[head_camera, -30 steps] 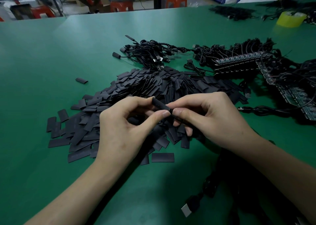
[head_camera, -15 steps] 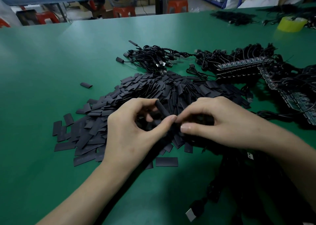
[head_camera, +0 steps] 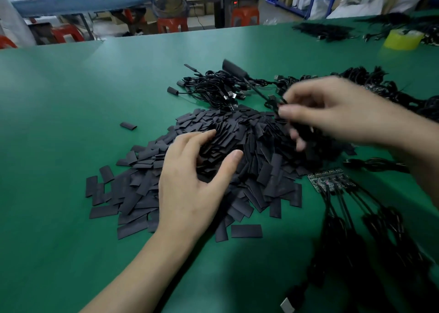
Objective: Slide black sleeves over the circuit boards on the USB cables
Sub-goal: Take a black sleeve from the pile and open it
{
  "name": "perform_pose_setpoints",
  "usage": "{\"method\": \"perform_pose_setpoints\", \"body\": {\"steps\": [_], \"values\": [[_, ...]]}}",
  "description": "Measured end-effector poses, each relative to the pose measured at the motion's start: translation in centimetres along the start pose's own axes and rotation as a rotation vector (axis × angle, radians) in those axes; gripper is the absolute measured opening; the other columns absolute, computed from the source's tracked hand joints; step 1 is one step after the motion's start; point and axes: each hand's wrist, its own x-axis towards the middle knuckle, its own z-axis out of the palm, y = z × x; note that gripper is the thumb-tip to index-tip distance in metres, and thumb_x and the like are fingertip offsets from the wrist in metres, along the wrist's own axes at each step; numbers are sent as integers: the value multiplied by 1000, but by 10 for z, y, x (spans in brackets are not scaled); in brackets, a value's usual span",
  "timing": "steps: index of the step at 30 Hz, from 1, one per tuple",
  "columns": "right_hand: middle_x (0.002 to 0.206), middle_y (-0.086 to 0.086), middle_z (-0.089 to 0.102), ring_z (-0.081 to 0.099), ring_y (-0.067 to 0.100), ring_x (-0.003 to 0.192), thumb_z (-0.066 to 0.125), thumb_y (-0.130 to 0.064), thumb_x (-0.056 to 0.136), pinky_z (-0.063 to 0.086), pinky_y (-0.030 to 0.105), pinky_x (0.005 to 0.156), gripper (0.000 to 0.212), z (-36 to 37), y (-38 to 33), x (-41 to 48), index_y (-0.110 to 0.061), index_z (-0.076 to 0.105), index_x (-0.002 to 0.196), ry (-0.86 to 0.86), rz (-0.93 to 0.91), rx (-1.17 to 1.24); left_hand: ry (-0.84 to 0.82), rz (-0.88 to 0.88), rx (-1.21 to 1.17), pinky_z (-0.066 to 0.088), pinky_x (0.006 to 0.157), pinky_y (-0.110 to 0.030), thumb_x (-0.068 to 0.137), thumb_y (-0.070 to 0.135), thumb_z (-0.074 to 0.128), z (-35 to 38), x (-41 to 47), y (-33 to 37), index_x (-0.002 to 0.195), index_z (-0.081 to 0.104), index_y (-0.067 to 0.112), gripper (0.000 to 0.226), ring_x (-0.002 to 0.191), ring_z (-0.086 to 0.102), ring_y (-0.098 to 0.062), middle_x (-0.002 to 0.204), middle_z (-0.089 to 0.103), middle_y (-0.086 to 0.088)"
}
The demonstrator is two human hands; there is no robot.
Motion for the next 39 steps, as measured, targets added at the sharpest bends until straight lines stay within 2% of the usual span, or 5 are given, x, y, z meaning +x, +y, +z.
{"method": "perform_pose_setpoints", "body": {"steps": [7,15,25,32,39], "values": [[108,6,71,66,20,90,61,-40,101,57,38,86,30,12,-17,155,-13,71,109,219,-48,-373,-121,186,49,48,78,-37,95,48,63,9,-4,-8,83,76,20,33,92,56,-16,105,52,7],[139,17,58,55,35,127,61,-19,102,45,38,103,42,55,-37,244,-4,53,141,167,-83,-583,-252,333,159,45,74,-41,105,25,51,7,-3,-8,114,75,25,26,78,56,-15,78,66,13],[92,-15,59,56,1,82,70,-32,93,42,25,79,10,17,8,83,-26,73,101,10,-193,-496,-273,338,115,48,96,-32,99,16,64,10,-4,-13,125,71,22,28,111,59,-13,119,65,10],[101,-27,59,57,-9,95,53,-77,69,47,17,84,48,-9,48,-36,-44,71,98,-237,-28,-584,-305,296,122,51,89,-40,98,42,60,9,-6,-7,104,77,24,26,107,61,-11,109,61,11],[104,-29,47,45,-2,104,60,-68,81,40,24,85,41,2,72,-58,-52,62,118,-195,-12,-656,-341,296,130,51,86,-43,98,39,62,8,-8,-2,102,78,25,22,105,60,-10,106,61,12]]}}
